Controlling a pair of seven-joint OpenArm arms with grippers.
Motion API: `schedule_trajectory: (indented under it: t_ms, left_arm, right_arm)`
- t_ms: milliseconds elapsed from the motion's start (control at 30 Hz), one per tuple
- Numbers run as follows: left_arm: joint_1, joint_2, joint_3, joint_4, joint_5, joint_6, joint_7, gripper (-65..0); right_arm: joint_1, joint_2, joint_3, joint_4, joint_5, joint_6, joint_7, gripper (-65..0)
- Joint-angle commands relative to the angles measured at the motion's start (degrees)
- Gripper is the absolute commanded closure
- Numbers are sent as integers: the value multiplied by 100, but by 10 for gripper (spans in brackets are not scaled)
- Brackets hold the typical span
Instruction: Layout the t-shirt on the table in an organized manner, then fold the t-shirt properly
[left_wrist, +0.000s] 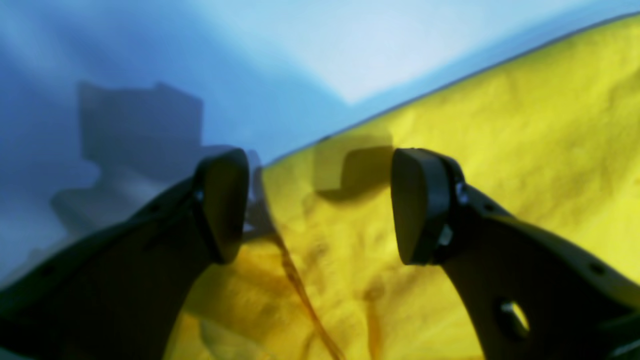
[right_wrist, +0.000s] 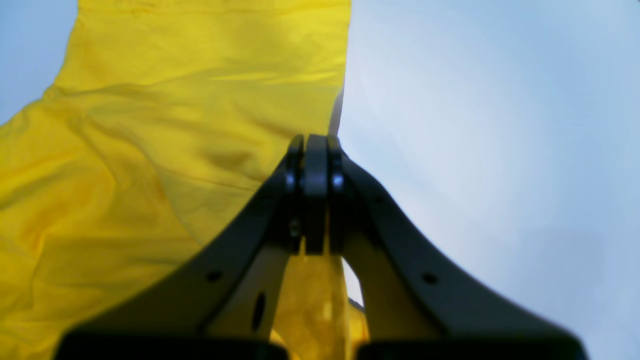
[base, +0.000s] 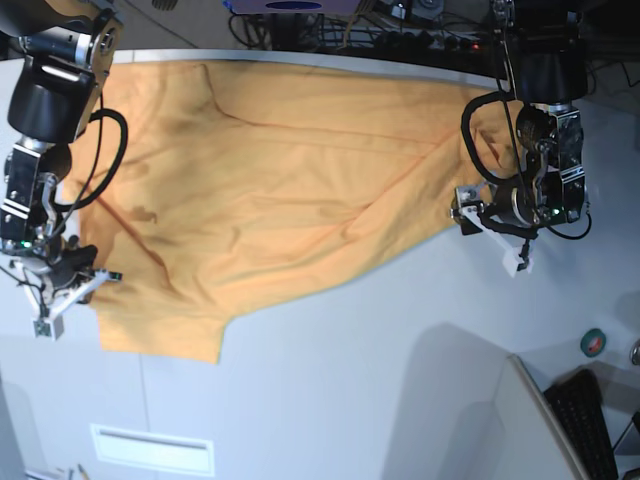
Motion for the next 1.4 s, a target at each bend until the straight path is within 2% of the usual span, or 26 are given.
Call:
schedule_trajectory:
  t_ms: [0,100,133,200,267,300,567,767,867,1033,1200,1367]
  left_arm:
    - [-96,-54,2,89,-27,0,-48,-411]
    - [-70,-54,2,80,-27,0,-48,-405]
    - [-61,-54,2,80,-27,0,-48,-374]
    - [-79,-54,2,-25,-27,0,-48,-234]
    - [-140,-72,-33,-298,-19,0,-48,-51]
    - [-193,-81,-42,-421,-19,0,-57,0]
    - [-316,-98,-51,-579,-19,9,-408,0]
    - [-263,-107,-7,432,52,53,-566,0]
    - [-342,-107,-7,546,166,53,-610,0]
    - [-483,-98,600,555,1089,35,-725,0]
    - [-8,-98,1259,546,1942,44,-1525,0]
    - [493,-63,1373,555,2909,44,-2087,0]
  right_arm:
    - [133,82,10,97,53,3,137,0]
    - [133,91,10,97,53,3,137,0]
    - [133,91,10,97,53,3,137,0]
    - [133,91,10,97,53,3,137,0]
    - [133,91,10,97,53,3,137,0]
    - [133,91,10,97,53,3,137,0]
    - [133,99,10,97,53,3,137,0]
    - [133,99,10,97,53,3,137,0]
    - [133,91,10,97,53,3,137,0]
    - [133,91,10,97,53,3,137,0]
    - [116,99,10,97,53,3,137,0]
    - [89,99,10,97,53,3,146,0]
